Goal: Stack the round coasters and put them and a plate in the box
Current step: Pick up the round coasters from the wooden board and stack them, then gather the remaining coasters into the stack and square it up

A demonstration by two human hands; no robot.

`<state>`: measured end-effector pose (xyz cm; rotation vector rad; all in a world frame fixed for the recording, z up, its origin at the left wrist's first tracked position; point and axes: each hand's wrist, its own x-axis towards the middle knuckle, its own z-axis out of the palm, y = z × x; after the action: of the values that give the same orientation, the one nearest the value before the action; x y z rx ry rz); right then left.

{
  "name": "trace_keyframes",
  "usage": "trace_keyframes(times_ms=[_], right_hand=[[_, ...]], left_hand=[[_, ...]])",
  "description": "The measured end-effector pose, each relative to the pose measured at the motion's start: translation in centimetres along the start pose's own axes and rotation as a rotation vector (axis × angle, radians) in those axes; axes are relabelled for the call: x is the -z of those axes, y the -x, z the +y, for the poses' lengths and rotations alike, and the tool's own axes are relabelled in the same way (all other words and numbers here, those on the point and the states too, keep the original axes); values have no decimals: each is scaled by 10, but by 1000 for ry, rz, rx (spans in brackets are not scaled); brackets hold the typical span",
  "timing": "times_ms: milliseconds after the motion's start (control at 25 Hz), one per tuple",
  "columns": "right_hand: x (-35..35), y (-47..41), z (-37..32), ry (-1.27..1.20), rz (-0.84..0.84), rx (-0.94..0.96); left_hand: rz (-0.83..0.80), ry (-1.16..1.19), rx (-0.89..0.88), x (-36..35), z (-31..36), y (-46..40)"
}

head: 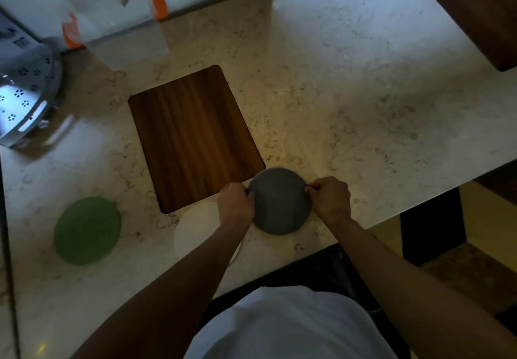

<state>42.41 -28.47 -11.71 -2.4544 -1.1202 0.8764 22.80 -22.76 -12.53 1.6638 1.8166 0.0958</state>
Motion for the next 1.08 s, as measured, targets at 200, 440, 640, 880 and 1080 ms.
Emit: trace_keyframes(times_ms=[200,440,640,880,1080], right_hand=[[-7,5,-4,-31,62,-13],[-4,-7,-5,14,-110,-19],[10,-5,-20,-85,-58,45],[-2,16,-72,-199,-222,138],[-57,46,-106,-83,-370,300]], left_hand=[[7,94,35,-1,-6,-1],[-21,212,108,6,-6,-6],[-49,352,161,25,-9,-7],[-34,642,304,81,-65,8],[19,791,442,110,-140,39]])
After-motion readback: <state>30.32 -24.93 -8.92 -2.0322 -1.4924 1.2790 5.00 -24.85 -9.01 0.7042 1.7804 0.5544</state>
